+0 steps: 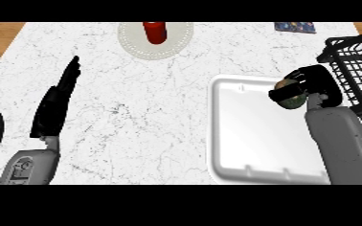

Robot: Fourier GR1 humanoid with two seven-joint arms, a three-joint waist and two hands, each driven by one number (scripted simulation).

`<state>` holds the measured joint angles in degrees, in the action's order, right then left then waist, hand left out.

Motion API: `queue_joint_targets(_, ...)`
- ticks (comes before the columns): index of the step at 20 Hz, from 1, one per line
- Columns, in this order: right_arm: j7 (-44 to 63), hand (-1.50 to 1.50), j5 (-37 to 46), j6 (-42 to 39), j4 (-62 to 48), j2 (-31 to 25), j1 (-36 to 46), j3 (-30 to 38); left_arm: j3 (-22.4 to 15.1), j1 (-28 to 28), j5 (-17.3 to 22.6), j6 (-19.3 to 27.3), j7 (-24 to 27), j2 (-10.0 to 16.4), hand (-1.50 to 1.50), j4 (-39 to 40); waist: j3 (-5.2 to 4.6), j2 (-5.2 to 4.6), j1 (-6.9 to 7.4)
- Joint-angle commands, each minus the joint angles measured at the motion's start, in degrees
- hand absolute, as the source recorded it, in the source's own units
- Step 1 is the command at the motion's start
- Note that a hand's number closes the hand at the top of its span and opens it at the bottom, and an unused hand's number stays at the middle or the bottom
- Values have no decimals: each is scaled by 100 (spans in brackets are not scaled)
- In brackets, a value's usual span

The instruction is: Pick the squash from the tray and place it in the tiered basket

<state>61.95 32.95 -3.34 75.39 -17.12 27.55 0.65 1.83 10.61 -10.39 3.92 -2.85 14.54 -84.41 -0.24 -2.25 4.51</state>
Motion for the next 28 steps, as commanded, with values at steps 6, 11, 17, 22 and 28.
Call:
queue_joint_targets(6, 1126, 150, 1841, 1703, -1039, -901, 1662, 1050, -242, 287, -52, -140, 19, -71, 0, -7, -21, -136, 437)
queue_joint_targets(11, 1376, 150, 3213, 1913, -1573, -1475, 2336, 1073, -317, 369, -75, -152, -11, -129, 0, 28, -31, -139, 592)
queue_joint_targets(17, 1734, 150, 4554, 1801, -2429, -1767, 3133, 1089, -345, 500, -65, -199, -155, -151, 0, 78, -15, -116, 624)
queue_joint_targets(22, 1932, 150, 5220, 1197, -3283, -1864, 3910, 1178, -352, 480, -120, -135, -151, -188, 0, 158, -9, -50, 539)
queue_joint_targets(28, 1802, 150, 5592, 1731, -3892, -1640, 4632, 1482, -251, 442, -88, -93, -89, -194, 0, 297, 12, -26, 365)
